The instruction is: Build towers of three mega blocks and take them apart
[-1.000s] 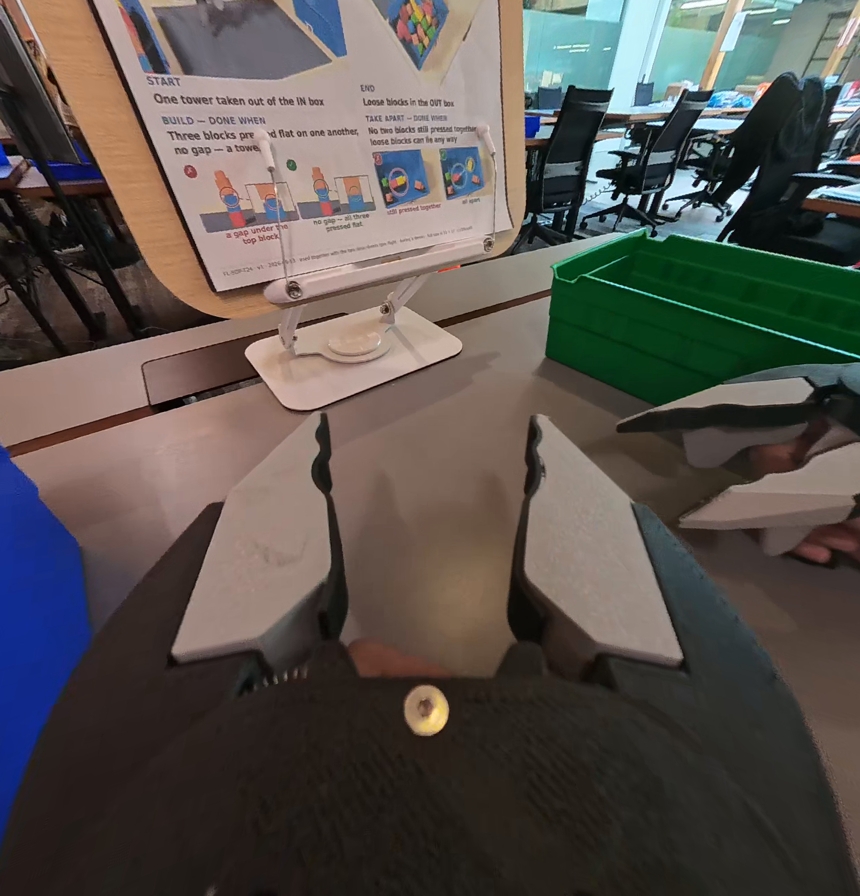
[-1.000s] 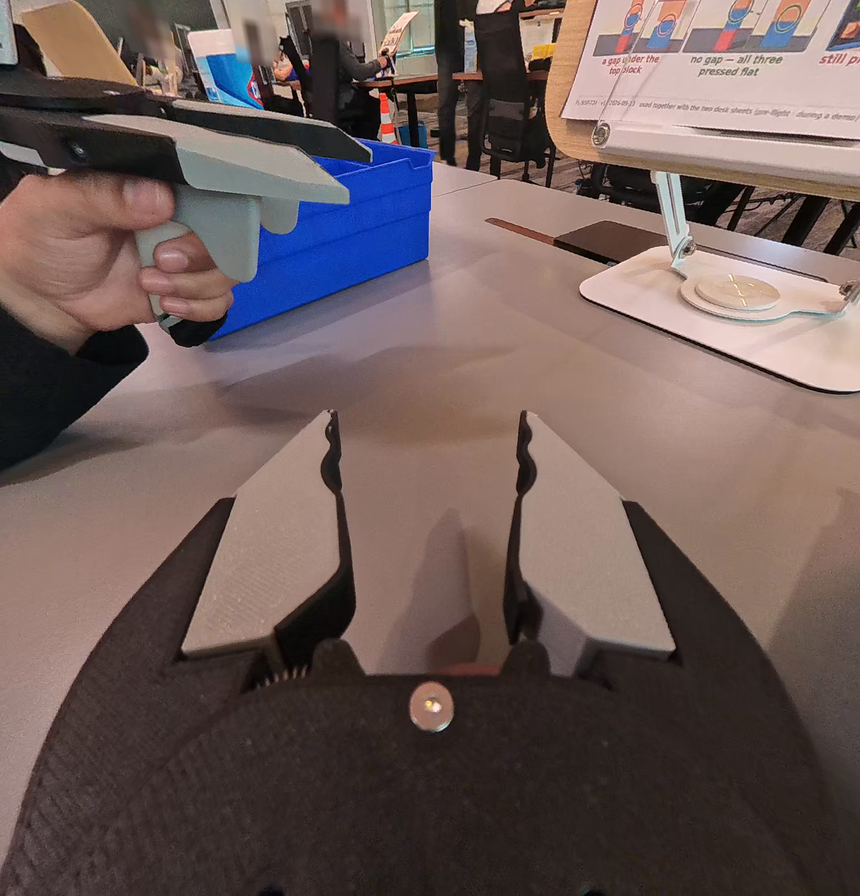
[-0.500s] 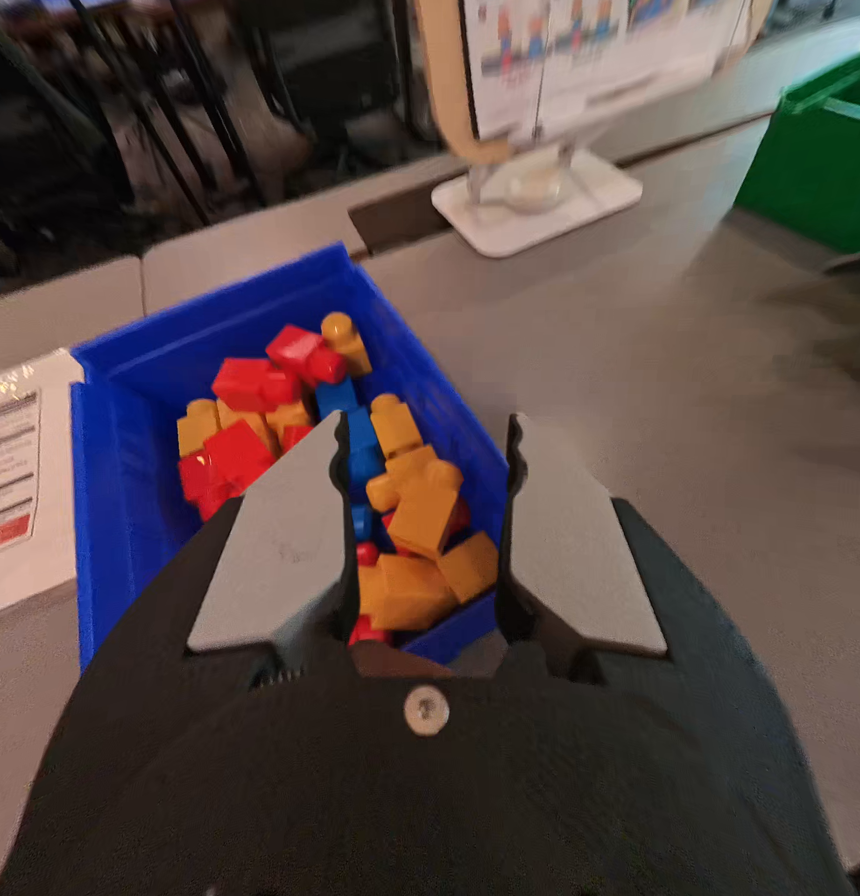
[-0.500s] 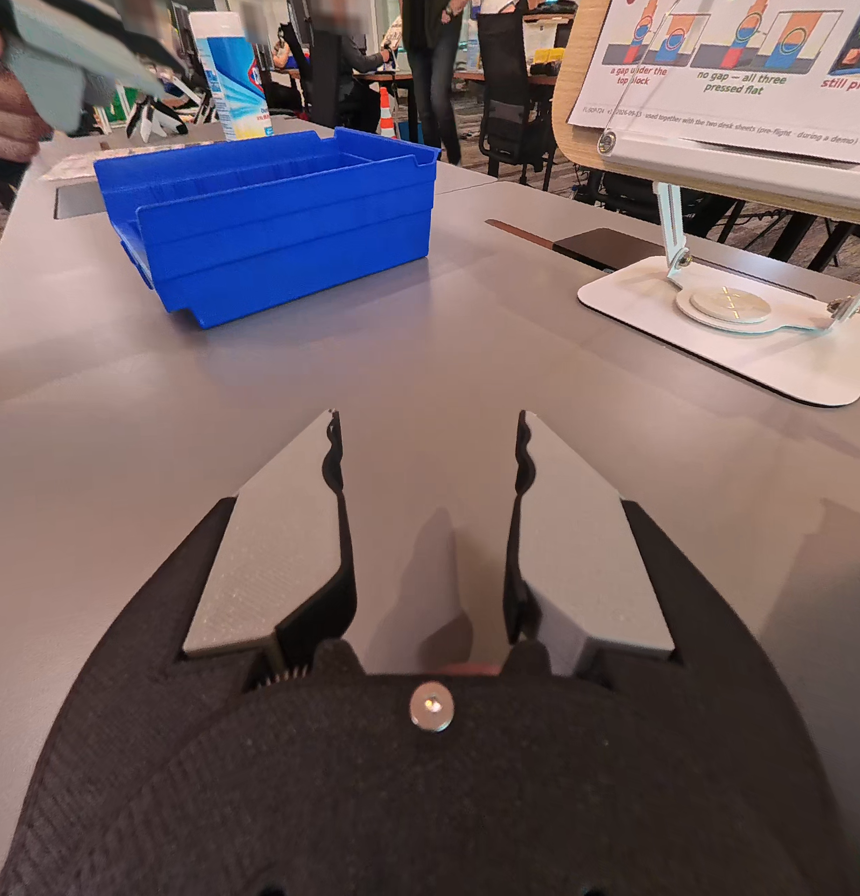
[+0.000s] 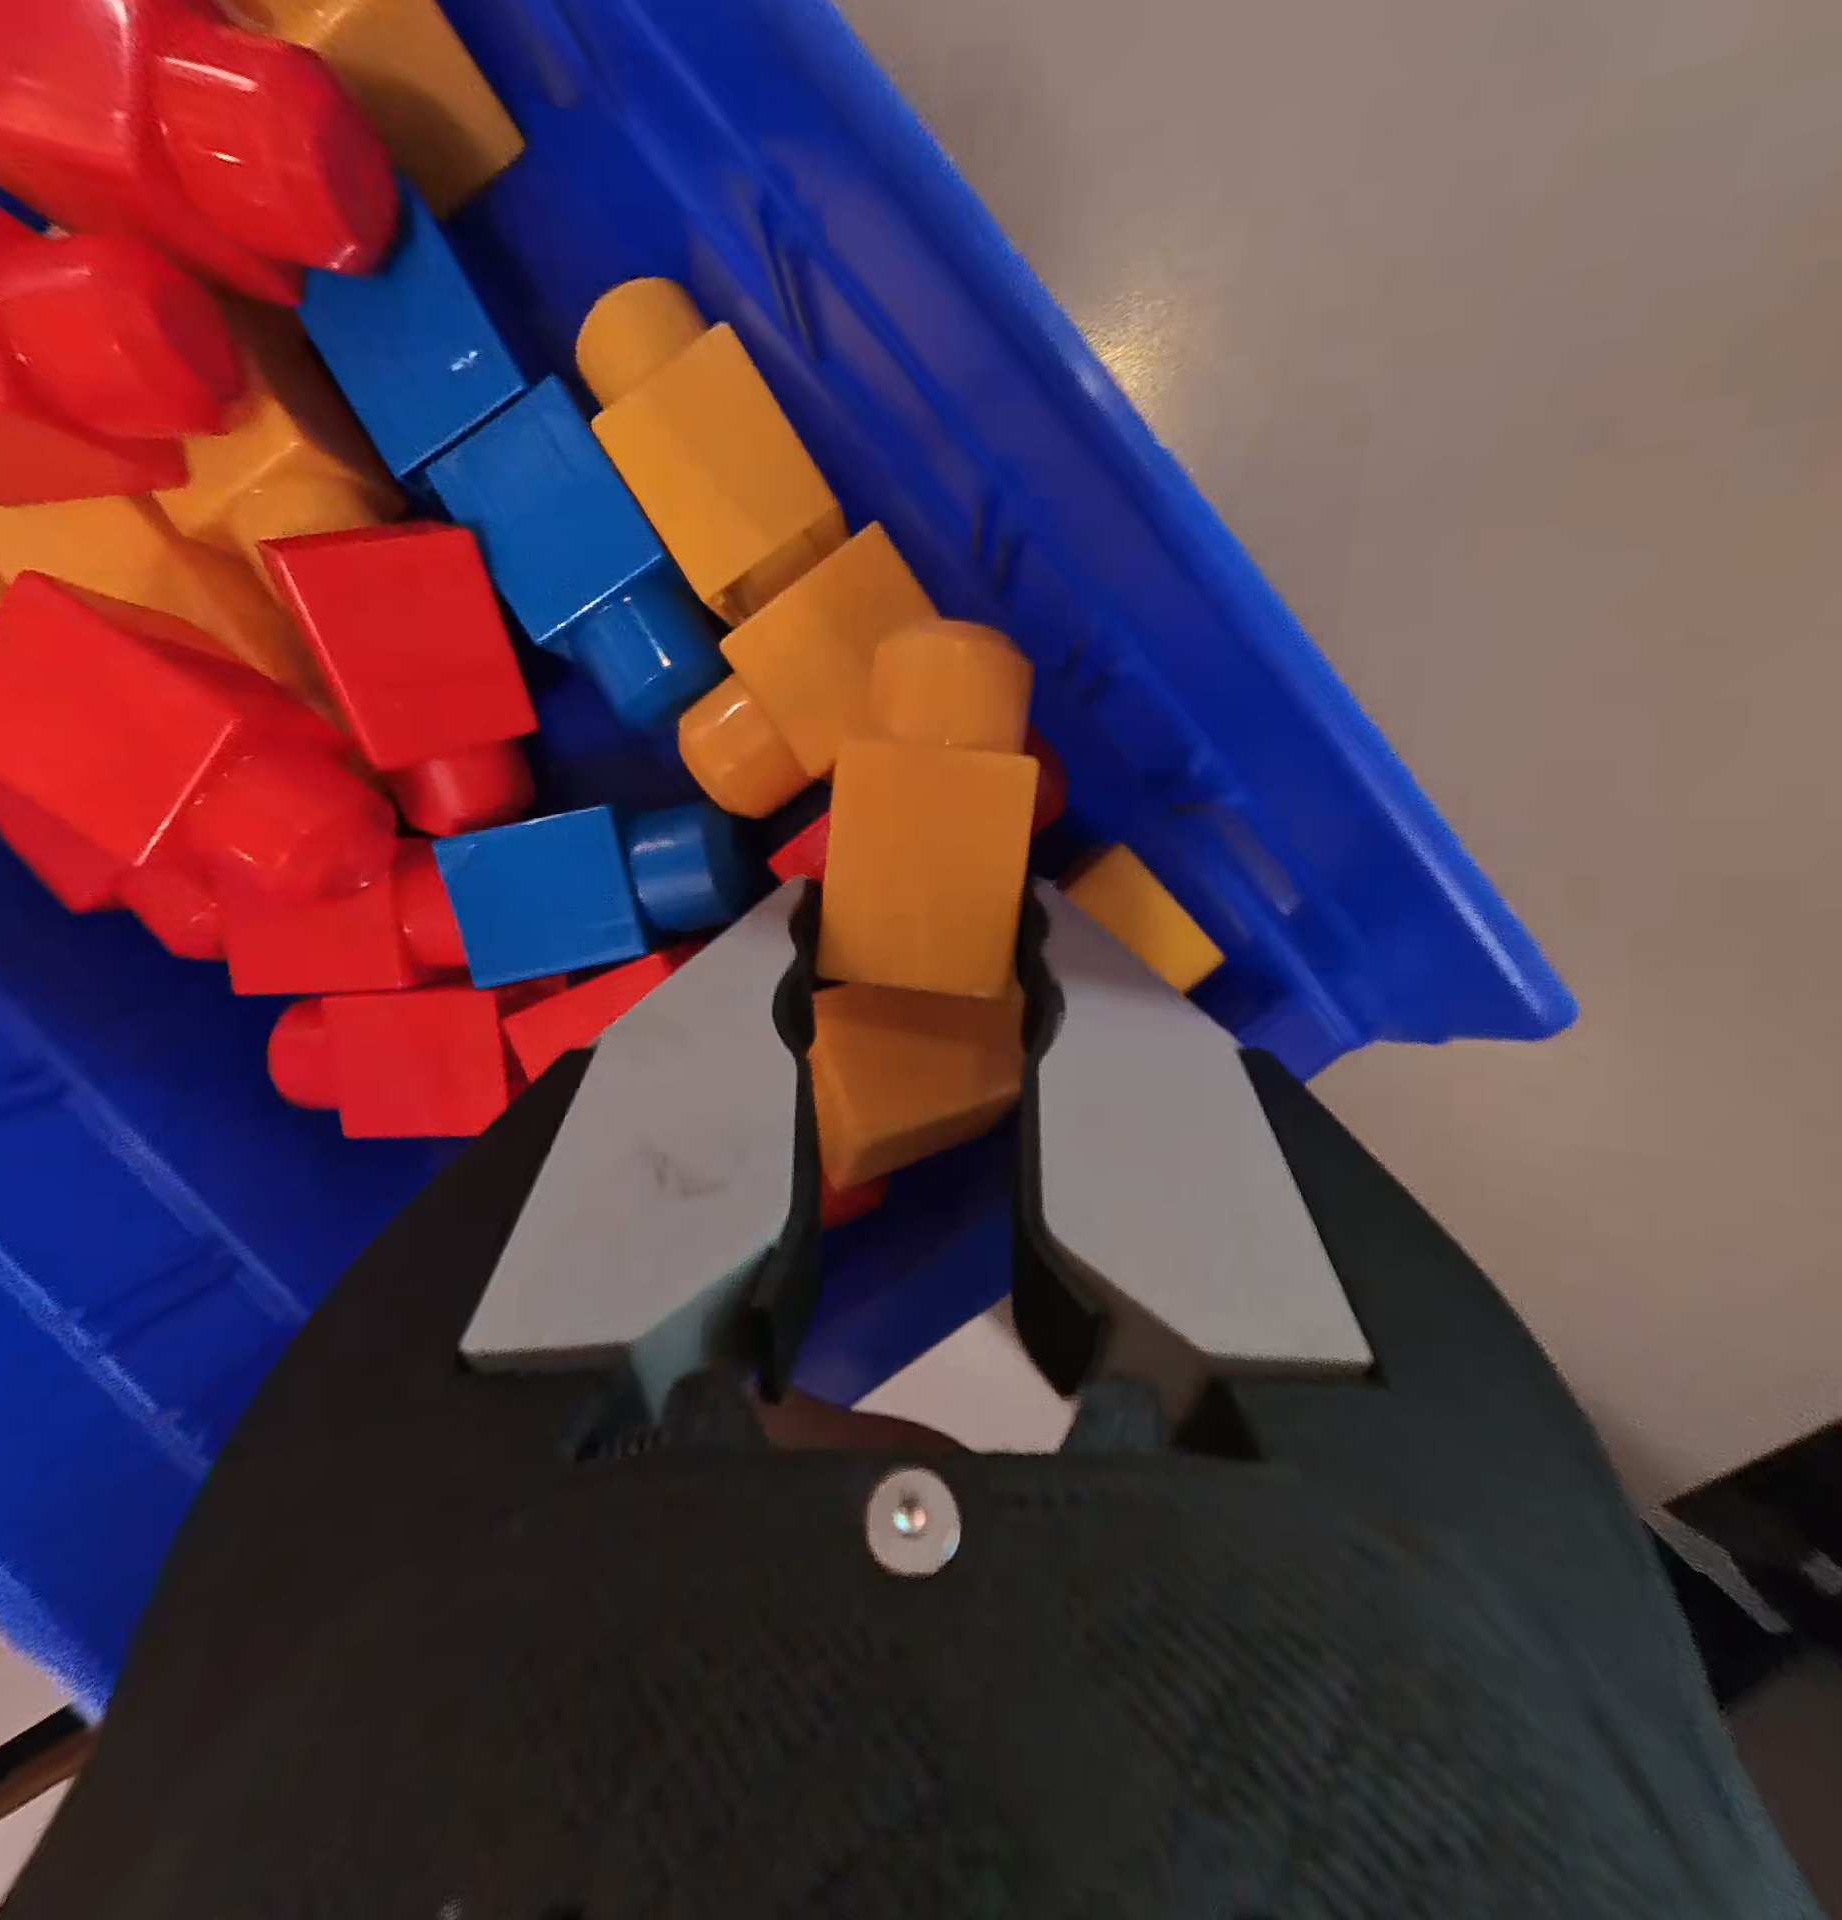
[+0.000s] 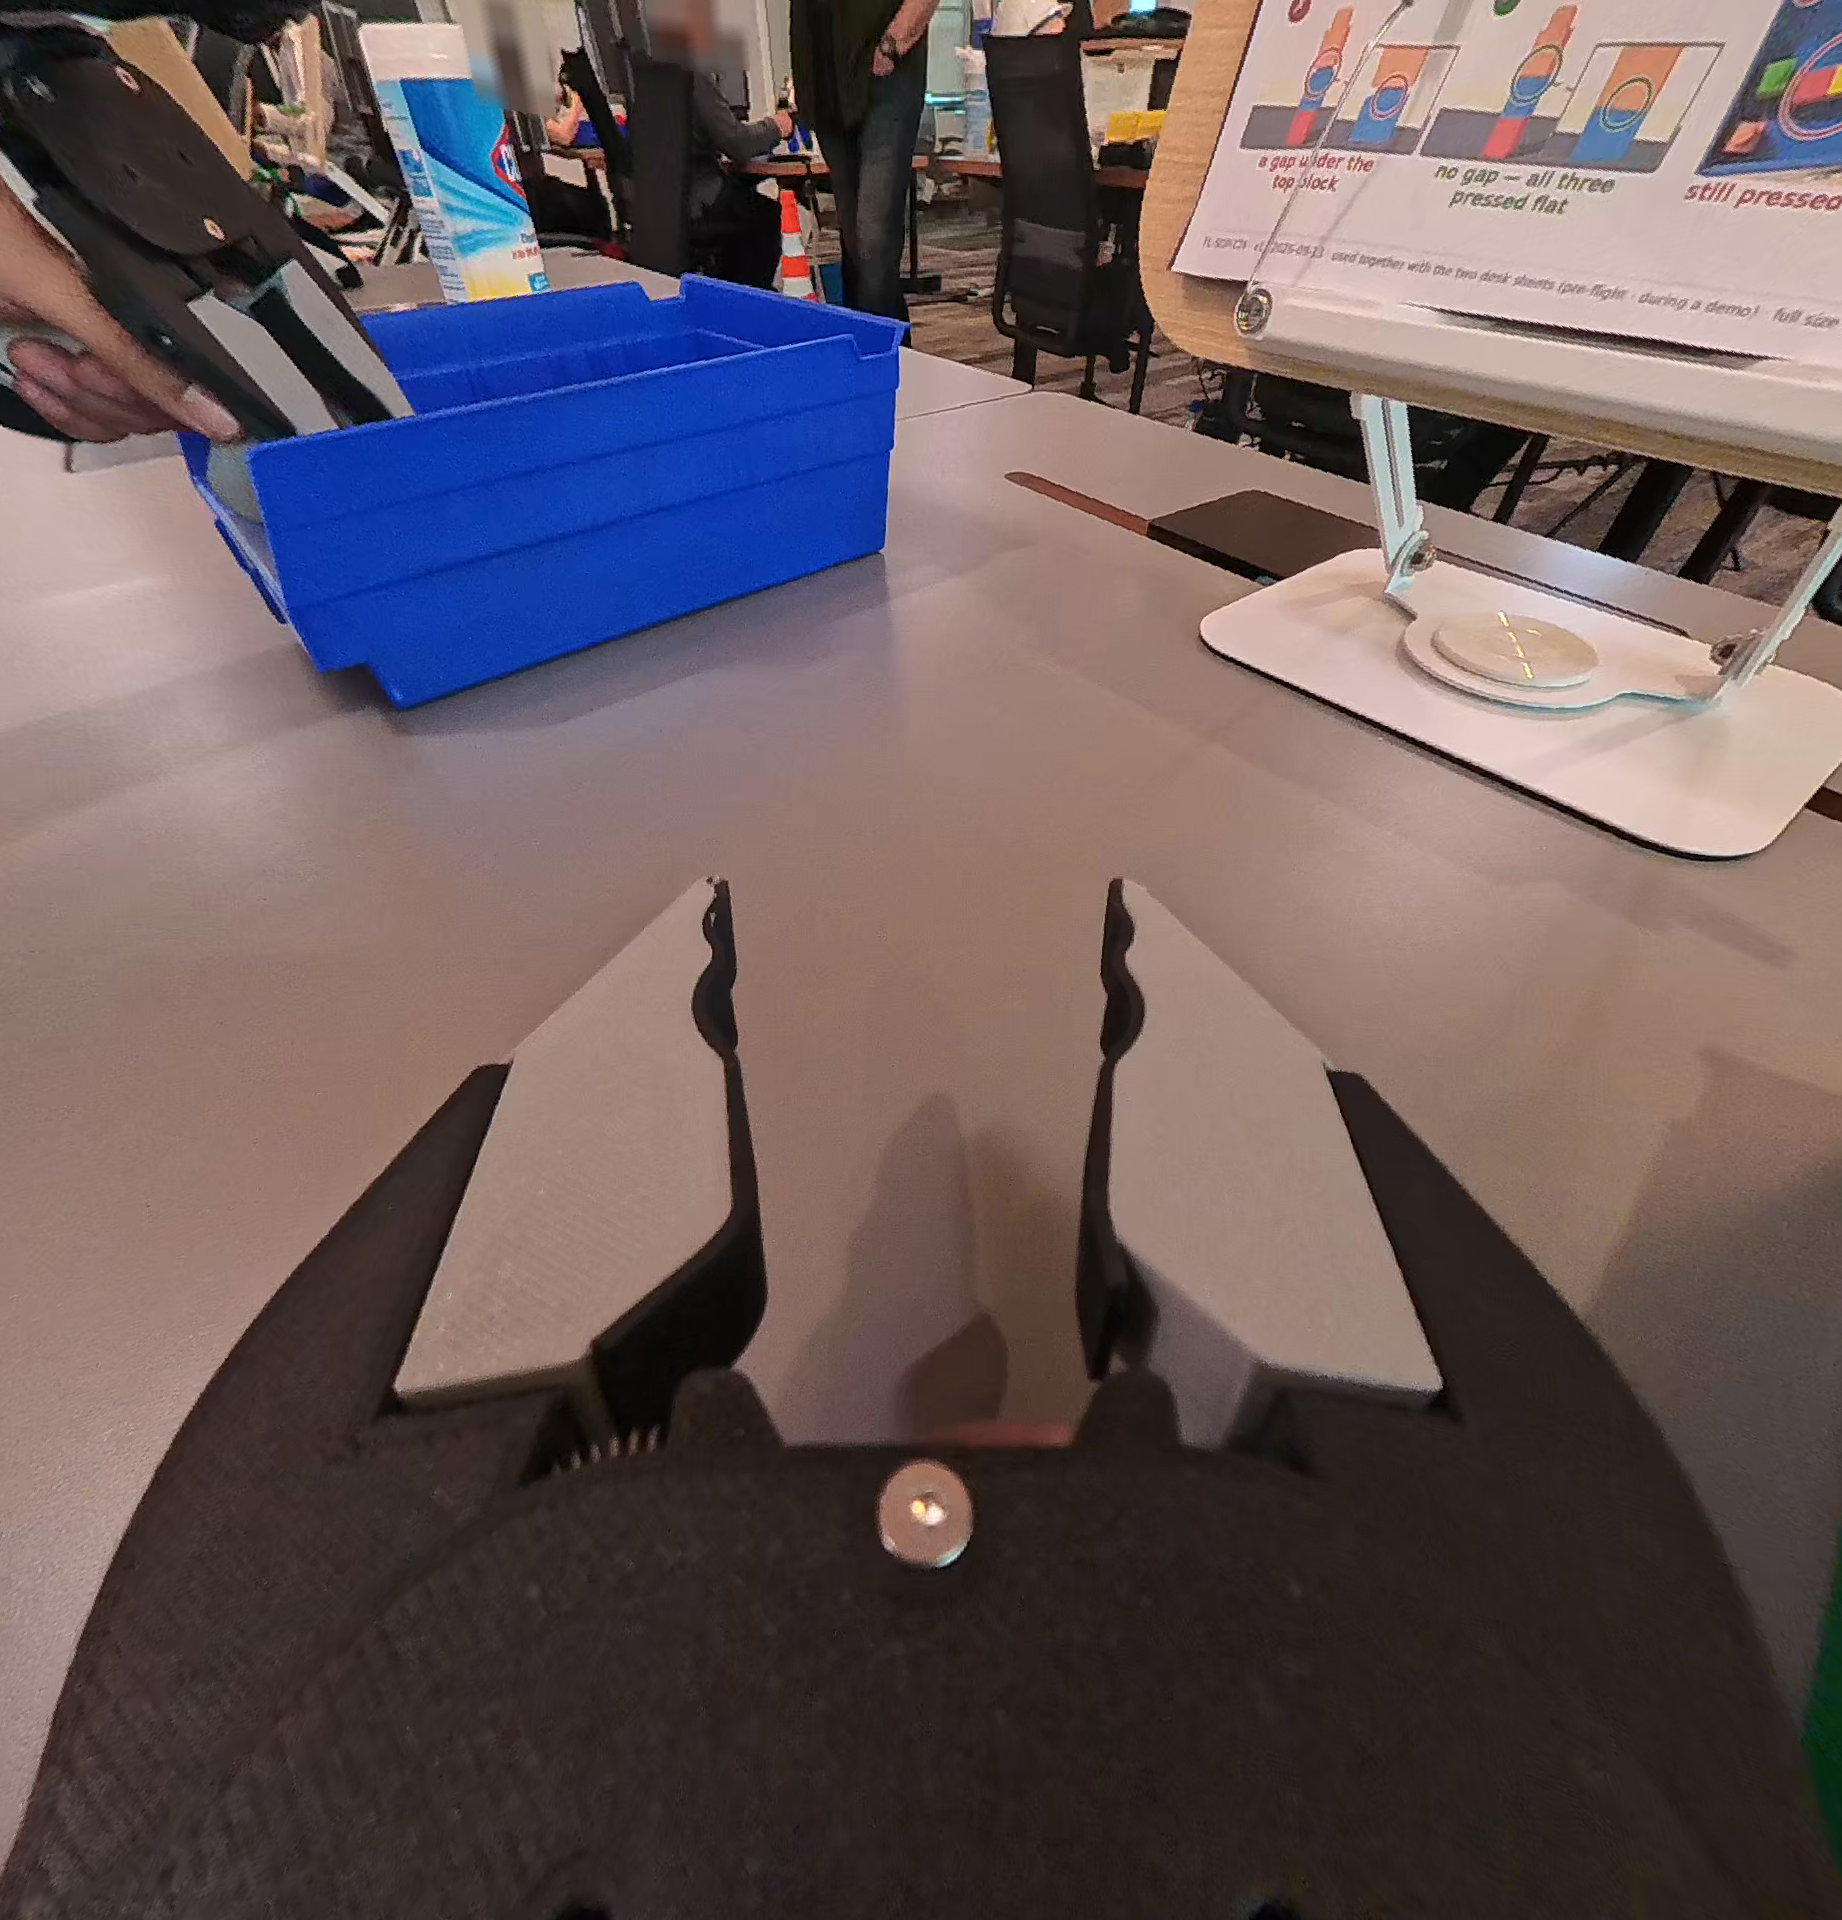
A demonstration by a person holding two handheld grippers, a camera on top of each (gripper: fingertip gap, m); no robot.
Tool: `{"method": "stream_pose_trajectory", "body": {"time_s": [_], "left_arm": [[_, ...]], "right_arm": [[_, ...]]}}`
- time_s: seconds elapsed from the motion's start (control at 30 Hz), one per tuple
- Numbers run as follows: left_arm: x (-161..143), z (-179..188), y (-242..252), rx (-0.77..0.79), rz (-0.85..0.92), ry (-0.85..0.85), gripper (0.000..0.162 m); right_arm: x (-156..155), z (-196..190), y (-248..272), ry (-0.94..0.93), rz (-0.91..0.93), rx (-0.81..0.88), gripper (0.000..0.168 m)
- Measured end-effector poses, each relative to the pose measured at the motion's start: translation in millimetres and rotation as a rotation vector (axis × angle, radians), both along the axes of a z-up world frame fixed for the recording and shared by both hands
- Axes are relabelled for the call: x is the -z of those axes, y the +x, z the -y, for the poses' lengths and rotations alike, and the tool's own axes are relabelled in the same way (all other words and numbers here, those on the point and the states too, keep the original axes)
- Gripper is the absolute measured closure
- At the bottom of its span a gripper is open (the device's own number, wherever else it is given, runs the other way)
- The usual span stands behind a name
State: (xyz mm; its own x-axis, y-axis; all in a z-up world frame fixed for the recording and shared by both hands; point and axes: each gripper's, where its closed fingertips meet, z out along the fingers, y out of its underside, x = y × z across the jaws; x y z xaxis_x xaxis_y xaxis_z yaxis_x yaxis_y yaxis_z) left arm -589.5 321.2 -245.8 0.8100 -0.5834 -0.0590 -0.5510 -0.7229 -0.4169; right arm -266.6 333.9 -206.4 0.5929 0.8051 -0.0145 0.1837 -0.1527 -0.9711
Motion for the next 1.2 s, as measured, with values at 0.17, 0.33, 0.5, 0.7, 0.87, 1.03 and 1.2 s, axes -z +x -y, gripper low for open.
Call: {"method": "stream_pose_trajectory", "body": {"time_s": [0.17,0.33,0.5,0.7,0.87,1.03,1.2], "left_arm": [[-21,-10,-16,-0.064,-0.048,0.092,0.126],[-103,-41,-12,-0.204,0.101,0.461,0.126],[-178,-32,91,0.03,0.371,0.773,0.126],[-150,-14,247,0.334,0.709,0.703,0.127],[-104,-18,304,0.385,0.84,0.659,0.127],[-77,-6,314,0.441,0.773,0.665,0.127],[-64,0,325,0.453,0.797,0.613,0.127]], "right_arm": [[1,1,-2,0.001,0.006,-0.012,0.1],[1,3,-5,0.01,0.015,-0.022,0.1],[0,3,-5,0.011,0.01,-0.025,0.1],[-12,5,0,0.028,-0.037,-0.03,0.1],[-36,11,8,0.052,-0.159,-0.062,0.1],[-46,13,10,0.014,-0.238,-0.085,0.099],[-40,17,2,-0.064,-0.271,-0.125,0.096]]}}
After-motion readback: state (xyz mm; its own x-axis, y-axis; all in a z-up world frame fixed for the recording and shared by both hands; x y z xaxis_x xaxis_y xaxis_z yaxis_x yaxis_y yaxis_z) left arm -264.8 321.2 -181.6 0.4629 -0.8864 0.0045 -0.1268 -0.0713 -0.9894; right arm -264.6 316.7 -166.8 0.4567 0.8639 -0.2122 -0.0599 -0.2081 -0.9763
